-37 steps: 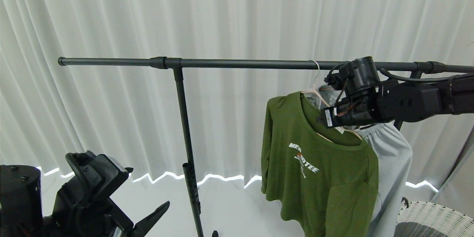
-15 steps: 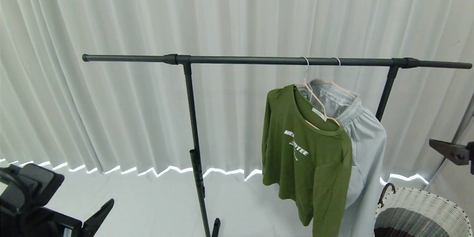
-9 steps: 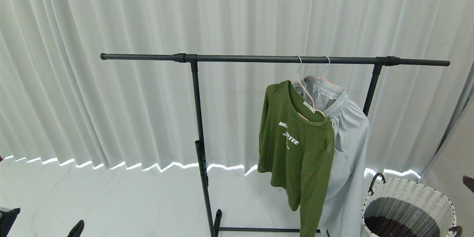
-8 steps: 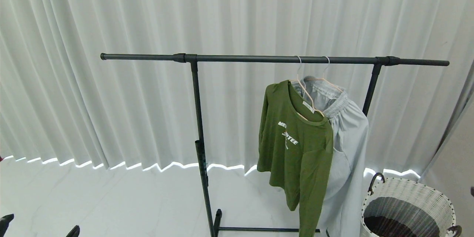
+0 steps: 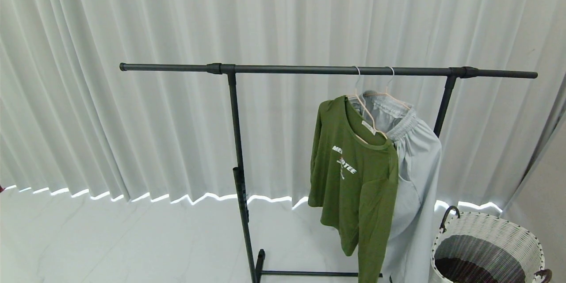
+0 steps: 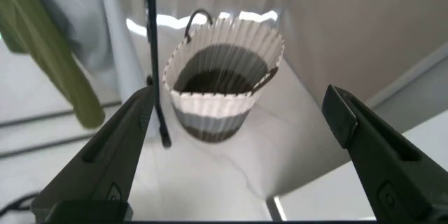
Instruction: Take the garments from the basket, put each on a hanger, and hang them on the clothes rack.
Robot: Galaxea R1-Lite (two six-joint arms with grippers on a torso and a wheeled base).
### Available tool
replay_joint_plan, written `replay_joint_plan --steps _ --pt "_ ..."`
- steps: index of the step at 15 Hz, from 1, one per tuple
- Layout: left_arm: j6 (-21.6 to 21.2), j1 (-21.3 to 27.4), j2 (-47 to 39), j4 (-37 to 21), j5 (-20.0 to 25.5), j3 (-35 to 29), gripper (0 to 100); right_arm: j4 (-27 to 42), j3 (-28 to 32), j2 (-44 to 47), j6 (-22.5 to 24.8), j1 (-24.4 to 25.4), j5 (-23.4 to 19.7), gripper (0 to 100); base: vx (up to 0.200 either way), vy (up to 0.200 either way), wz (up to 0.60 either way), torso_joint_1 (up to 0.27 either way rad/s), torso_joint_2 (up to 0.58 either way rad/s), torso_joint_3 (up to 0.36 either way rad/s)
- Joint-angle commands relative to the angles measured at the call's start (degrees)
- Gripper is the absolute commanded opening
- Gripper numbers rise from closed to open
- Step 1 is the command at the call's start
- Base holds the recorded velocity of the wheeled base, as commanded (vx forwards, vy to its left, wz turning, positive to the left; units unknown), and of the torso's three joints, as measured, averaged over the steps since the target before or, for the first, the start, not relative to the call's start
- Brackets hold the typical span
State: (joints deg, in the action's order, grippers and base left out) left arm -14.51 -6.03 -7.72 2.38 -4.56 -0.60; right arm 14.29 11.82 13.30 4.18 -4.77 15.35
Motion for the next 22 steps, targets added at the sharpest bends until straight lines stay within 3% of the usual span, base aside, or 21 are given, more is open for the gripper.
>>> replay_joint_plan --steps 1,3,8,9,12,14,17,18,20,22 --pt "3.3 0.0 2.2 0.0 -0.1 0.3 100 -5.2 -6.6 -7.8 0.2 -0.2 -0.3 100 0.0 0.0 0.0 0.0 0.0 0.0" --pt "1.8 0.0 2.2 0.1 1.7 0.3 100 -6.1 -7.1 -7.8 0.5 -0.2 -0.6 100 0.0 0.0 0.0 0.0 0.0 0.0" --pt "1.5 0.0 2.2 -0.2 17.8 0.5 100 -6.5 -7.3 -7.8 -0.5 -0.2 -0.8 100 0.0 0.0 0.0 0.0 0.0 0.0" --pt "1.3 0.5 2.2 -0.4 18.7 0.5 100 -6.6 -7.4 -7.8 -0.3 -0.2 -1.8 100 0.0 0.0 0.0 0.0 0.0 0.0" --pt "1.4 6.0 5.6 -0.4 18.7 0.5 100 -8.8 -8.5 -7.8 0.0 -0.2 -7.2 100 0.0 0.0 0.0 0.0 0.0 0.0" --pt "2.2 6.2 7.7 -0.3 18.0 0.5 100 -11.4 -9.5 -7.8 -0.1 -0.2 -10.3 100 0.0 0.0 0.0 0.0 0.0 0.0" --pt "4.1 6.2 7.7 -0.3 11.9 0.6 100 -11.5 -9.7 -7.7 -0.4 -0.2 -12.1 100 0.0 0.0 0.0 0.0 0.0 0.0" --pt "4.2 6.2 7.7 -0.3 11.6 0.6 100 -11.5 -9.8 -7.8 -0.5 0.5 -13.8 100 0.0 0.0 0.0 0.0 0.0 0.0" --pt "4.2 6.2 7.7 -0.3 11.6 0.6 100 -11.6 -9.8 -8.6 -0.5 6.3 -14.6 100 0.0 0.0 0.0 0.0 0.0 0.0" --pt "4.2 6.3 7.7 -0.3 11.6 0.6 100 -11.7 -9.8 -9.3 -1.0 7.1 -13.9 100 0.0 0.0 0.0 0.0 0.0 0.0"
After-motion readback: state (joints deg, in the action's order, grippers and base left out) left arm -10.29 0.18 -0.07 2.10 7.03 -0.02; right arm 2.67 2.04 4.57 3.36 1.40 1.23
